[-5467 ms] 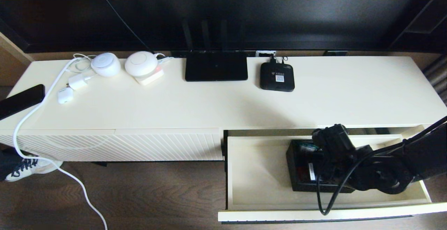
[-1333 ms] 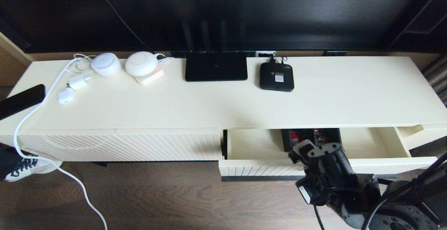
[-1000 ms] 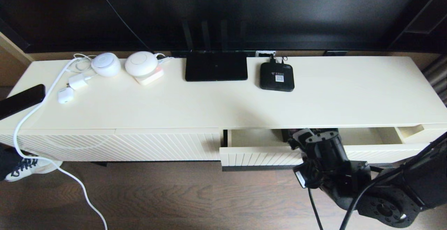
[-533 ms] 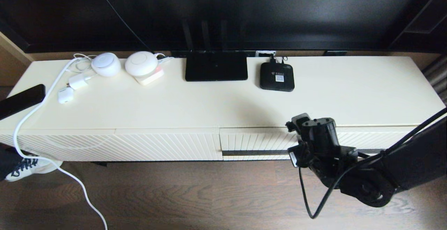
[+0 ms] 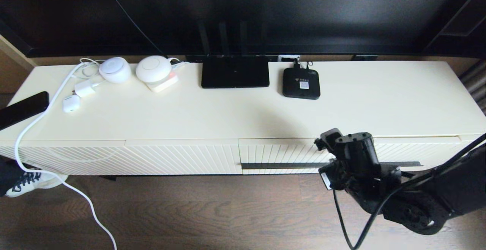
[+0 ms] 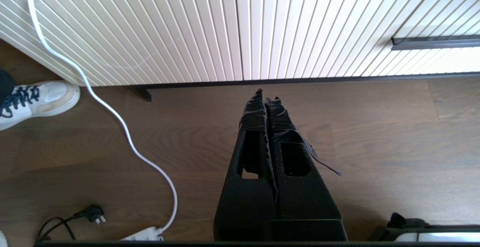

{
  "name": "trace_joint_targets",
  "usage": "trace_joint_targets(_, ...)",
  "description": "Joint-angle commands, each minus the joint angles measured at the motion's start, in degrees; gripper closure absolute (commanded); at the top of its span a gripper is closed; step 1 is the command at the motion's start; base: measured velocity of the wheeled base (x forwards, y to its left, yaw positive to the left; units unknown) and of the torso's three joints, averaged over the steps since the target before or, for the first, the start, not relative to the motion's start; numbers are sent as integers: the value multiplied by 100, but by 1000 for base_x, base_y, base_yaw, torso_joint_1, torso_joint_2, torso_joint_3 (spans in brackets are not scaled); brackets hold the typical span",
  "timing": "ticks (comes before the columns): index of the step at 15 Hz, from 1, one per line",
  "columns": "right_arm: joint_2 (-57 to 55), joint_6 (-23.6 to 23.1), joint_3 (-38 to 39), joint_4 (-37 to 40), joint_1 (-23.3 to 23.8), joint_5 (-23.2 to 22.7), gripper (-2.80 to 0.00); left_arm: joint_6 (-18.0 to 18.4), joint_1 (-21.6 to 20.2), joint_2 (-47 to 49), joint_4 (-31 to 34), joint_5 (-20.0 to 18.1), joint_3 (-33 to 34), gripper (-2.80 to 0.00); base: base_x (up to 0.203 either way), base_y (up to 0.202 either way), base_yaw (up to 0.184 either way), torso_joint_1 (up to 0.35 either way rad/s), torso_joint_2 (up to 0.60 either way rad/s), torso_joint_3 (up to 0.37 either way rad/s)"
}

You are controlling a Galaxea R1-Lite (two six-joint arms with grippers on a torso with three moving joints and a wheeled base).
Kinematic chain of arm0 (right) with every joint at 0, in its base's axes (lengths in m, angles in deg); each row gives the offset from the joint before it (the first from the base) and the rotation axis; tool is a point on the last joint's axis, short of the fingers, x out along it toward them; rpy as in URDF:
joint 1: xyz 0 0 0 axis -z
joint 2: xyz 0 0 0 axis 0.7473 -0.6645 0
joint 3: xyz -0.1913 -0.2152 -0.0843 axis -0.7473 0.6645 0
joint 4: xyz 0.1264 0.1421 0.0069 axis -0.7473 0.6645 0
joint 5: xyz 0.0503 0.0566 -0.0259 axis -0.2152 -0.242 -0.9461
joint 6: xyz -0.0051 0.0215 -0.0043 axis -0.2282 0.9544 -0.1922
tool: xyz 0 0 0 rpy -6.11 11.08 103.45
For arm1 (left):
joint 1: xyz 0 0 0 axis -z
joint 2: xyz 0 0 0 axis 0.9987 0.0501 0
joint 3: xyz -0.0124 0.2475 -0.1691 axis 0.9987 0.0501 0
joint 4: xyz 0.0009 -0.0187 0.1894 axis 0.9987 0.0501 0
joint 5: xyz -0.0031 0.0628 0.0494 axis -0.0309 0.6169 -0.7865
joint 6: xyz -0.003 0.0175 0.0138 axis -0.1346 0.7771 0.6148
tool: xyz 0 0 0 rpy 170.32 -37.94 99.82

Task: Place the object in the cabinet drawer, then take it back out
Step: Close the drawer

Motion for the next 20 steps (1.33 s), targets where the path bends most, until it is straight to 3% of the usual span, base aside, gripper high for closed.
trace_joint_targets(1,777,-70,243,601,-37,-1,0,1,0,0,6,-1,0,0,0,0,0,0,0,0)
trace_joint_targets(6,2272,-114,695,3008,-199,-150,0,1,0,0,6,-1,0,0,0,0,0,0,0,0)
trace_joint_targets(8,2774,-147,1145,3562,-233,-317,0,1,0,0,-3,-1,0,0,0,0,0,0,0,0)
trace_joint_targets(9,2988,-321,1386,3662,-244,-405,0,1,0,0,1,-1,0,0,0,0,0,0,0,0)
trace_joint_targets(15,3504,-2945,2002,3558,-224,-522,0,1,0,0,3,-1,0,0,0,0,0,0,0,0)
trace_joint_targets(20,2495,-3820,1904,2661,-243,-804,0,1,0,0,6,-1,0,0,0,0,0,0,0,0)
